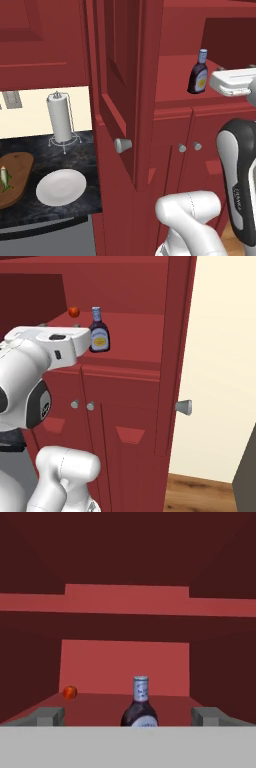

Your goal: Pick the fish from the plate and place it on the cutting board. Then pick the condiment bottle from the cabinet and place it next to the cutting board.

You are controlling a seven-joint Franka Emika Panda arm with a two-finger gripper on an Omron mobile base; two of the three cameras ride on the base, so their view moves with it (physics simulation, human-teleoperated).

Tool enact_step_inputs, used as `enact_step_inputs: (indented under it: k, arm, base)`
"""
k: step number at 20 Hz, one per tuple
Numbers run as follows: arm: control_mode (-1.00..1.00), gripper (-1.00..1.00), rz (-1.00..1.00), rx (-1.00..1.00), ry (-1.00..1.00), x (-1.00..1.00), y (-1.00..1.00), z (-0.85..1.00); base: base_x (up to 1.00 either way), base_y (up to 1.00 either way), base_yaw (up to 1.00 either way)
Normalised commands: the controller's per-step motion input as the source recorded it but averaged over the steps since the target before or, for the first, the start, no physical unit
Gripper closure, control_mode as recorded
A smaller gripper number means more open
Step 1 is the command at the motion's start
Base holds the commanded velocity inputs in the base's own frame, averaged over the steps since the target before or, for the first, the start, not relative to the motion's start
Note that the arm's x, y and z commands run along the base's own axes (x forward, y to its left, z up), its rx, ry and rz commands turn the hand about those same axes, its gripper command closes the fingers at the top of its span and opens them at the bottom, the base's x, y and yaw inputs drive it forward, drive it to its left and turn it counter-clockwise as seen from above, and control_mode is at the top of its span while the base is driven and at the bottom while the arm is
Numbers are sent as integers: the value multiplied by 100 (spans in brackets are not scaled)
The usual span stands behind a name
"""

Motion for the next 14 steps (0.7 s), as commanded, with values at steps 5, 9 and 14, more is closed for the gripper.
enact_step_inputs:
  k: [5,9,14]
  arm:
    - [-100,-100,0,0,0,20,-1,0]
    - [-100,-100,0,0,0,18,-5,-1]
    - [-100,-100,0,0,0,20,-7,-2]
  base:
    - [0,0,0]
    - [0,0,0]
    - [0,0,0]
